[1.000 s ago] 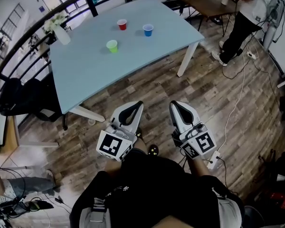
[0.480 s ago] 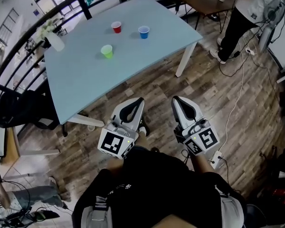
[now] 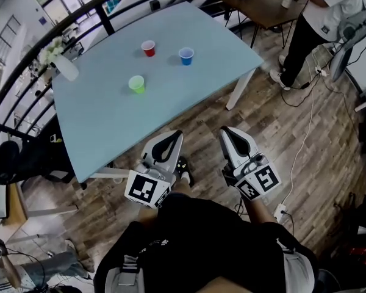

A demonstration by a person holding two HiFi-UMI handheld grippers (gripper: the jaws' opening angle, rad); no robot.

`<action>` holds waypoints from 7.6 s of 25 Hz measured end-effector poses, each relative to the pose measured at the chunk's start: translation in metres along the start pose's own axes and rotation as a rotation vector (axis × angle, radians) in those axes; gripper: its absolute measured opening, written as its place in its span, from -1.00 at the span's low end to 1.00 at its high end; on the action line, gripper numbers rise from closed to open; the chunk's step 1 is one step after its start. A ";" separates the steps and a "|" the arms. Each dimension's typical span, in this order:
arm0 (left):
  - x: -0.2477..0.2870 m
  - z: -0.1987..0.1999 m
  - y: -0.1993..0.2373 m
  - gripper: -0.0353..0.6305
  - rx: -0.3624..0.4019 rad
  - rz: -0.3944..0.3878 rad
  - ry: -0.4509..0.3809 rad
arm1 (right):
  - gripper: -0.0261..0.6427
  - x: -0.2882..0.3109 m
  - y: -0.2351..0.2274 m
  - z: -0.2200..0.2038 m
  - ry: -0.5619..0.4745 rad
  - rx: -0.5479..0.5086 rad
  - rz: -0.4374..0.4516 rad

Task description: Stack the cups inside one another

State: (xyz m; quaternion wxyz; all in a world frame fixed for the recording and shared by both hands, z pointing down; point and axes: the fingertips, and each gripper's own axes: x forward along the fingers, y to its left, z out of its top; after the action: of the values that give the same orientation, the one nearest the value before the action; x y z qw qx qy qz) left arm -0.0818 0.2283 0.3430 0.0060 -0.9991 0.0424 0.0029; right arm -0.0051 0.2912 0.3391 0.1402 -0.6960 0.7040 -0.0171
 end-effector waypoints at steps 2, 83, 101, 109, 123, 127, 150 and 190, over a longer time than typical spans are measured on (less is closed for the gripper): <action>0.011 0.003 0.022 -0.93 0.001 0.008 -0.004 | -0.92 0.022 -0.011 0.000 0.002 -0.001 0.005; 0.154 -0.046 0.353 -0.92 -0.059 0.573 0.167 | 0.29 0.400 -0.313 -0.215 0.460 -0.163 0.079; 0.136 -0.051 0.358 -0.92 -0.043 0.647 0.211 | 0.13 0.415 -0.319 -0.249 0.535 -0.207 0.090; 0.131 -0.052 0.355 -0.92 -0.040 0.662 0.210 | 0.13 0.413 -0.315 -0.241 0.515 -0.216 0.117; 0.082 -0.041 0.367 -0.92 -0.039 0.749 0.144 | 0.13 0.436 -0.233 -0.196 0.457 -0.242 0.269; 0.057 -0.038 0.368 -0.92 -0.050 0.790 0.129 | 0.13 0.446 -0.193 -0.186 0.432 -0.235 0.343; -0.061 -0.043 0.358 -0.92 -0.071 1.052 0.144 | 0.13 0.470 -0.031 -0.222 0.430 -0.211 0.688; -0.088 -0.041 0.353 -0.92 -0.071 1.114 0.173 | 0.15 0.448 -0.023 -0.316 0.640 -0.305 0.750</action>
State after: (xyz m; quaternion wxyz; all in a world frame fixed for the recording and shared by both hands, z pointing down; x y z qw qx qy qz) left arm -0.1987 -0.1169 0.3809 -0.0337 -0.8220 0.5635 -0.0747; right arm -0.0493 -0.2049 0.5700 -0.1888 -0.3681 0.9073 -0.0747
